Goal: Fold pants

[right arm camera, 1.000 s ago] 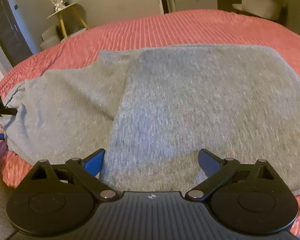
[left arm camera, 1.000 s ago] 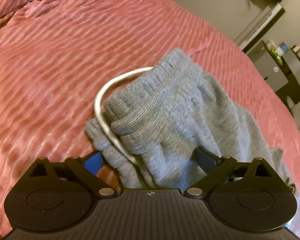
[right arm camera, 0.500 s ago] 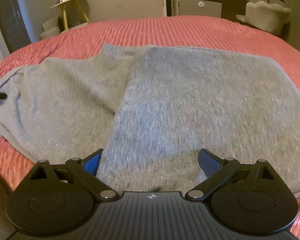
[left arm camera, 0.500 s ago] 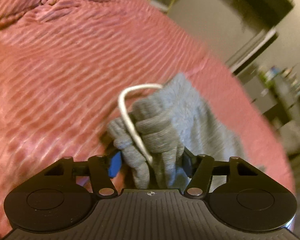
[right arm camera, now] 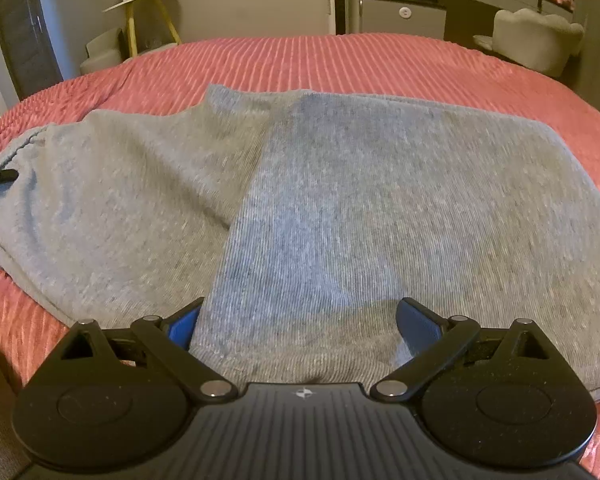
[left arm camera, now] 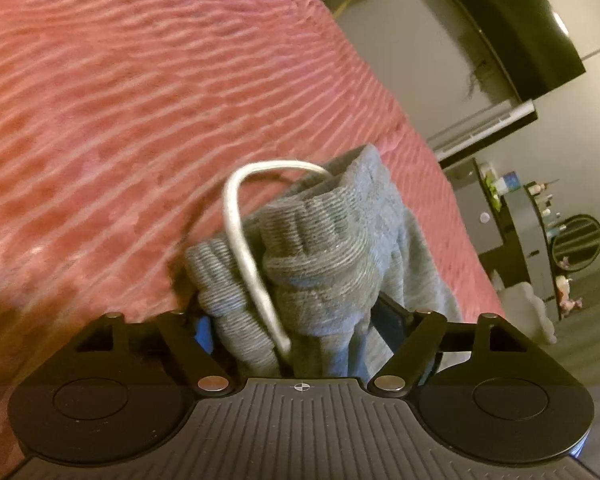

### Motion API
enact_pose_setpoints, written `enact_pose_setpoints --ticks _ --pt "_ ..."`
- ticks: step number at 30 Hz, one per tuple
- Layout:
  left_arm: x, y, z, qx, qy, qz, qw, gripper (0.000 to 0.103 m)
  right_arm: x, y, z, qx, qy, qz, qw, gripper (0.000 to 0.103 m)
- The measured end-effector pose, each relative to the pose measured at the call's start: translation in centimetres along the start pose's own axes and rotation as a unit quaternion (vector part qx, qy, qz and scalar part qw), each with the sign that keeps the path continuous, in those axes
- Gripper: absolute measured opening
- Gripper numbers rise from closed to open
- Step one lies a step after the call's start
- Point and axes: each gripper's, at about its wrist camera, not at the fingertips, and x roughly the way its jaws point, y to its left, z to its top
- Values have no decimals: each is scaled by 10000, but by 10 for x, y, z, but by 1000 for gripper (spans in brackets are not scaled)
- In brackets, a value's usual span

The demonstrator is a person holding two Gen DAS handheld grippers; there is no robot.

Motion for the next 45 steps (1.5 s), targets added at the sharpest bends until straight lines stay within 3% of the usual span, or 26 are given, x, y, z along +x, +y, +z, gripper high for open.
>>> enact_pose_setpoints --ticks 4,7,12,15,18,23,26,28,31,33,34,35,36,37,38,39,40,41,43,45 --pt "4 -13 4 186 42 204 9996 55 -1 1 1 -14 28 0 10000 98" --pt "-4 -17 5 247 -30 53 9997 47 -11 -12 8 540 -24 228 9983 98" --pt "-27 -47 6 560 -176 -141 9982 44 -45 -58 7 2136 -601 642 9729 98" --pt "-44 -76 2 943 -348 -271 9946 44 -70 -80 3 2503 -1016 716 9602 98" --pt "-63 -114 -11 1524 -506 -375 9863 44 -92 -98 -5 2735 -1274 524 9520 98" --pt "-90 -209 -65 2634 -674 -1104 9560 44 -128 -134 -25 3297 -1638 400 9289 98" --pt "-89 -270 -122 3203 -442 -1788 9292 44 -151 -156 -39 3623 -1982 371 9100 98" --pt "-75 -310 -175 3719 -209 -2047 9052 45 -164 -170 -49 3801 -2173 326 8985 98" --pt "-41 -344 -258 4280 158 -2092 8791 51 -174 -188 -64 3969 -2324 240 8876 98" --pt "-3 -351 -325 4662 685 -1903 8612 60 -176 -201 -79 4076 -2260 166 8846 98" --pt "14 -350 -353 4986 1025 -1729 8432 62 -175 -208 -86 4146 -2194 148 8830 98" --pt "31 -346 -382 5403 1384 -1482 8167 62 -174 -213 -91 4202 -2141 149 8817 98" --pt "44 -342 -409 5896 1636 -1248 7810 65 -172 -220 -97 4293 -2065 151 8791 98" --pt "46 -335 -435 6482 1454 -982 7410 68 -170 -226 -102 4368 -1970 190 8775 98" --pt "39 -328 -447 6825 1093 -947 7164 69 -167 -229 -104 4408 -1877 241 8774 98" --pt "28 -325 -452 6999 820 -1054 7016 72 -165 -232 -106 4429 -1803 286 8778 98" --pt "21 -326 -447 7022 876 -1128 6975 75 -163 -234 -107 4406 -1789 340 8791 98" --pt "16 -330 -437 6921 1044 -1193 7042 76 -163 -234 -110 4357 -1797 390 8811 98" --pt "-2 -335 -405 6485 1155 -1402 7393 87 -157 -230 -108 4274 -1748 479 8857 98" --pt "-24 -332 -373 6113 927 -1554 7704 99 -149 -224 -103 4301 -1712 687 8838 98"
